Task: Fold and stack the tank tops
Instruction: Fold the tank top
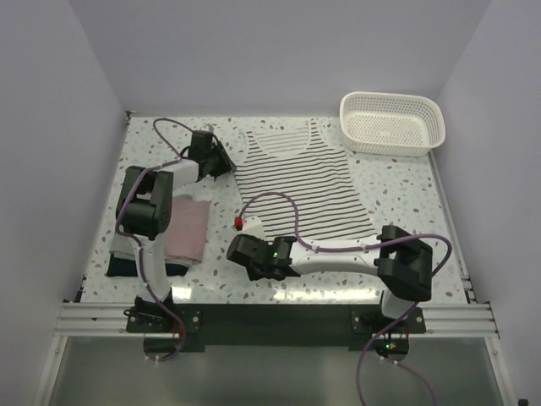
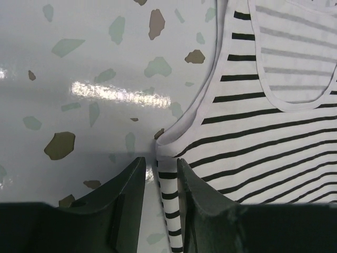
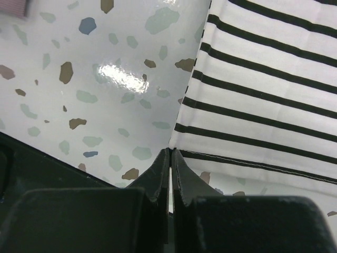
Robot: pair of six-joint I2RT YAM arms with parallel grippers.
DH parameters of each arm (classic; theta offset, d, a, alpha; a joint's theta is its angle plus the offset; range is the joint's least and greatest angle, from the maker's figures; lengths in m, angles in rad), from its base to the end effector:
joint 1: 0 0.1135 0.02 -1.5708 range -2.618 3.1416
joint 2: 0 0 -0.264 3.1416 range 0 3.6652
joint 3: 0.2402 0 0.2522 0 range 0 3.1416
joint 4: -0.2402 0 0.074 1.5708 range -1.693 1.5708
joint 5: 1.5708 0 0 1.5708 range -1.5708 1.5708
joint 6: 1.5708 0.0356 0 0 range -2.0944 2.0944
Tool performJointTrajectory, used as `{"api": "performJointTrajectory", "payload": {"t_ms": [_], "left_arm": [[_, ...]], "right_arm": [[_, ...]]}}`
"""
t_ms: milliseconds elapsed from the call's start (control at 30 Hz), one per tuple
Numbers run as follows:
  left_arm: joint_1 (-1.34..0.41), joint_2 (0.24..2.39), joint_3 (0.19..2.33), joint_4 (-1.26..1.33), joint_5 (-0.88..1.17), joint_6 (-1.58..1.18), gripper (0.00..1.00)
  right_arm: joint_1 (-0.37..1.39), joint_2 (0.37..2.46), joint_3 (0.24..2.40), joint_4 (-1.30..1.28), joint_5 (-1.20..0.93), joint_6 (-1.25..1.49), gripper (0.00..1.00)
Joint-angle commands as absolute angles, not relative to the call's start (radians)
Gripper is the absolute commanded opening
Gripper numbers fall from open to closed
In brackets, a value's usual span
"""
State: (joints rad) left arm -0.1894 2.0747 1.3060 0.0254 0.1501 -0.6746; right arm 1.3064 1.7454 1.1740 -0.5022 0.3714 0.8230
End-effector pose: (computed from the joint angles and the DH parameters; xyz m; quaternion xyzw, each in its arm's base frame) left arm 0.4367 -0.0891 0.1436 -0.1901 0.8935 -0.2302 0.3353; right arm 0.1054 0.3397 0.1973 -0.1839 0.9358 0.1247 0.2738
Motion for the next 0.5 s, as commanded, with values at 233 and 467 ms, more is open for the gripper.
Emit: {"api": "performJointTrajectory", "payload": {"t_ms": [233, 467], "left_arm": [[-0.221, 2.144, 1.351, 0.002, 0.071, -0.667, 0.26], [-0.219, 2.094, 1.354, -0.066, 0.003, -0.663, 0.03]], "right_arm": [[1.308, 1.66, 1.174, -0.494, 0.368, 0.85, 0.0], [1.308, 1.677, 1.163, -0.444, 0.322, 0.851, 0.0]]}}
